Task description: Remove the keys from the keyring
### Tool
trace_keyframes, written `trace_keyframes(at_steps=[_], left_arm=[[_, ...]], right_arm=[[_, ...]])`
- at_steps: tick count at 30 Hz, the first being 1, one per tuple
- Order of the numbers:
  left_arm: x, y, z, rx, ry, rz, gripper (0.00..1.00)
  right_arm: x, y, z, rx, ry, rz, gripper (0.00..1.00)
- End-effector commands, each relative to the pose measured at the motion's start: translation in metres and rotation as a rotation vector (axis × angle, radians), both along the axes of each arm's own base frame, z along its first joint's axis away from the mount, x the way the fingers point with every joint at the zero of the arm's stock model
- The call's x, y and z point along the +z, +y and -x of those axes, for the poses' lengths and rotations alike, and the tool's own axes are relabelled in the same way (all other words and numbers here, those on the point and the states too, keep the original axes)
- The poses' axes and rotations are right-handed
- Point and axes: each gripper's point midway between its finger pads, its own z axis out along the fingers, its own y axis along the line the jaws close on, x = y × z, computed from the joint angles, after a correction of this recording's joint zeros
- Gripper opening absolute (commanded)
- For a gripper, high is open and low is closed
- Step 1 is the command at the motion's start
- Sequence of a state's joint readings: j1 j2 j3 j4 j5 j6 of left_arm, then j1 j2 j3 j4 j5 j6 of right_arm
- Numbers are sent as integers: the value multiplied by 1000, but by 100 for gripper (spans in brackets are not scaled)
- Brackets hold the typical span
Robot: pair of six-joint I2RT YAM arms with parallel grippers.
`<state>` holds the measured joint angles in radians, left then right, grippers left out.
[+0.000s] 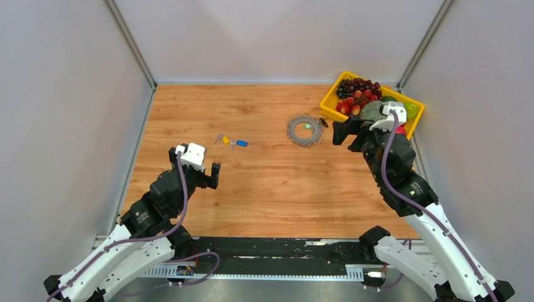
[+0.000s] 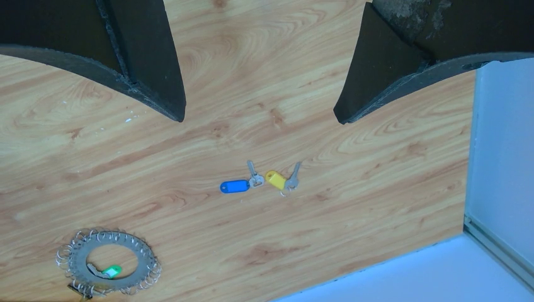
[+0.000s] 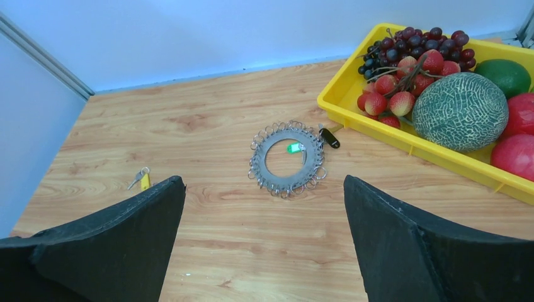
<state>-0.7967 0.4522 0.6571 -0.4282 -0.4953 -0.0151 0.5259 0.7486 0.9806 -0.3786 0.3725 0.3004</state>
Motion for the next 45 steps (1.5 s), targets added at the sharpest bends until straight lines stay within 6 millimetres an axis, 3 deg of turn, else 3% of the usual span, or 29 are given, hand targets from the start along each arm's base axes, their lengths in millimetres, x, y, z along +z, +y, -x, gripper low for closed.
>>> trace_keyframes(at_steps=[1,6,14,19,22,25,29,34,40,45], left_arm=[[7,-5,-2,-11,-24,31,100],[5,-5,-2,-14,-21,28,100],[14,0,-8,58,-1,46,100],[64,-6,-22,94,0,23,100],[77,12,-46,267,-65,-74,100],[61,3,-68,302,-47,-206,100],[44,-18,-88,220,13,-167,100],[30,-41,-88,51,34,-90,100],[29,-37,-83,42,-2,-70,100],[26,-39,-84,26,0,-81,100]], right_arm=[[-12,9,-6,37,30,29,100],[-30,16,-15,42,91,64,100],[-40,21,-26,32,133,80,100],[-66,20,-53,-32,231,147,89],[-88,17,-78,-68,316,151,81],[-110,16,-107,-85,374,97,80],[-135,8,-144,-132,418,58,80],[-176,3,-189,-159,472,125,75],[-222,4,-232,-109,532,184,66],[-241,4,-254,-122,548,212,69]])
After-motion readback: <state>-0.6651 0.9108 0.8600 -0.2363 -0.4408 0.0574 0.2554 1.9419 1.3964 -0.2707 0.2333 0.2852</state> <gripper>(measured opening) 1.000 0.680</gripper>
